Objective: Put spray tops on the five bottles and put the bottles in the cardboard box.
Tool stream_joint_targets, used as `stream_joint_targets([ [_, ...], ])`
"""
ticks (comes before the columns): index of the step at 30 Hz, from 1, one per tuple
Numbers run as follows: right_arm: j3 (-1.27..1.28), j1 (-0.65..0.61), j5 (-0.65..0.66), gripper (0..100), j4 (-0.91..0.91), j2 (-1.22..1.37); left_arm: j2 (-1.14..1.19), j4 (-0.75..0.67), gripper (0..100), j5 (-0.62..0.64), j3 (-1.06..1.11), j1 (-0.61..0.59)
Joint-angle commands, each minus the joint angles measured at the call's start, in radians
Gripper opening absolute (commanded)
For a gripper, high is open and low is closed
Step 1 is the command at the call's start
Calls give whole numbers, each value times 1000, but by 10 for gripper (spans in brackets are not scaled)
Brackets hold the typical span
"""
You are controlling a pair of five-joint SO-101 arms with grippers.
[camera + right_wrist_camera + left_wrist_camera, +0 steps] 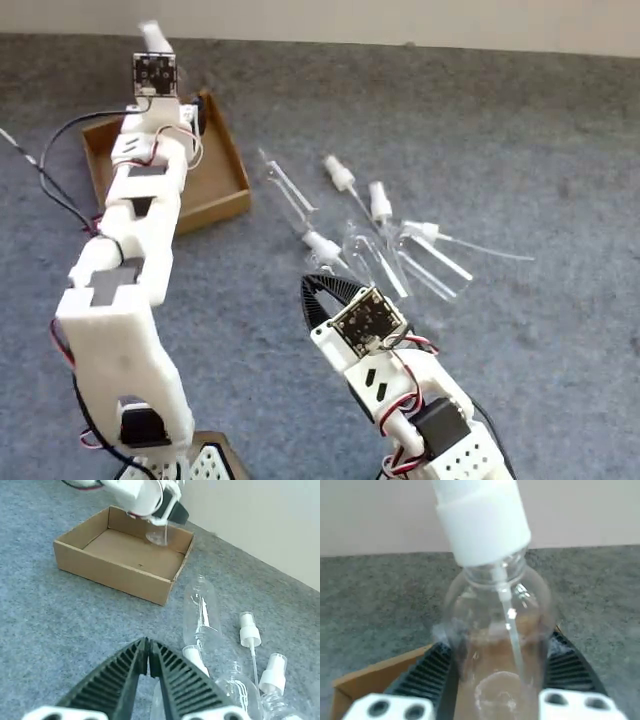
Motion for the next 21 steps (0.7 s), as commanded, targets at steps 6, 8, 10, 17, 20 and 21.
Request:
stream_joint_targets([
  [6, 117, 15, 3, 8, -25, -16, 236, -26, 63, 9, -314, 64],
  [8, 117, 15, 3, 8, -25, -16, 272, -26, 63, 11, -351, 65],
  [10, 117, 15, 3, 8, -25, -16, 300, -26, 63, 11, -372, 65],
  [17, 117, 15, 3, 8, -25, -16, 321, -26, 63, 11, -377, 64],
  [20, 117, 15, 3, 8, -25, -16, 321, -20, 63, 11, -374, 64],
  [21, 117, 15, 3, 8, -25, -16, 321, -20, 66, 11, -372, 64],
])
